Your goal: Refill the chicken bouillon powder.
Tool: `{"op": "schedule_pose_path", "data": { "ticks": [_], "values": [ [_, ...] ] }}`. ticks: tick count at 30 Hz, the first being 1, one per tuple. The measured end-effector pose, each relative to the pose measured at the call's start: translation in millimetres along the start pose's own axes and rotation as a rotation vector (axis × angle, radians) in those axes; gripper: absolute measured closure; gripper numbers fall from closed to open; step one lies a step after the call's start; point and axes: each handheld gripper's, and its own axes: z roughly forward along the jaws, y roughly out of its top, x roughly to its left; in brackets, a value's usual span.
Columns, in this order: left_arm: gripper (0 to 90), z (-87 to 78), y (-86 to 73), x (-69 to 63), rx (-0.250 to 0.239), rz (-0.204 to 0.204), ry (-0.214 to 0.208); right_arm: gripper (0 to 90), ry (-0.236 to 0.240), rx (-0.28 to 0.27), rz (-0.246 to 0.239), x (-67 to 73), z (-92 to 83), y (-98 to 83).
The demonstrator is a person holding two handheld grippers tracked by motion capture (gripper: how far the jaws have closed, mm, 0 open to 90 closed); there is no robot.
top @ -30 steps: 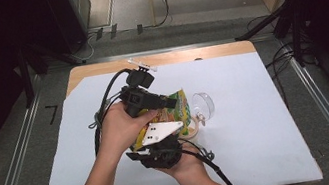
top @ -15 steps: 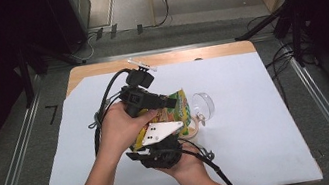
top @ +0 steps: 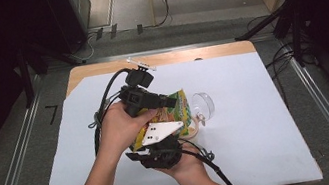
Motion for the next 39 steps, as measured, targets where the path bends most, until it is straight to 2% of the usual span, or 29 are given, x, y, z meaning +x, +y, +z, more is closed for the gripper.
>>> {"op": "schedule_pose_path", "data": {
  "ticks": [7,27,30,39],
  "values": [
    [76.5,1.3,0.1,2.3,0.003,-0.004,-0.001,73.3,0.008,0.004,0.016,0.5,0.7,0.0],
    [78.3,2.5,0.1,6.1,-0.002,-0.024,-0.008,74.6,-0.004,0.003,0.018,1.7,0.7,-0.5],
    [77.9,2.1,0.1,4.1,-0.005,-0.015,-0.015,75.0,-0.008,0.006,0.011,2.0,0.4,-0.4],
    [77.7,0.6,0.2,-4.5,-0.012,0.011,0.003,76.3,-0.009,-0.016,0.008,0.2,0.8,-1.9]
  ]
}}
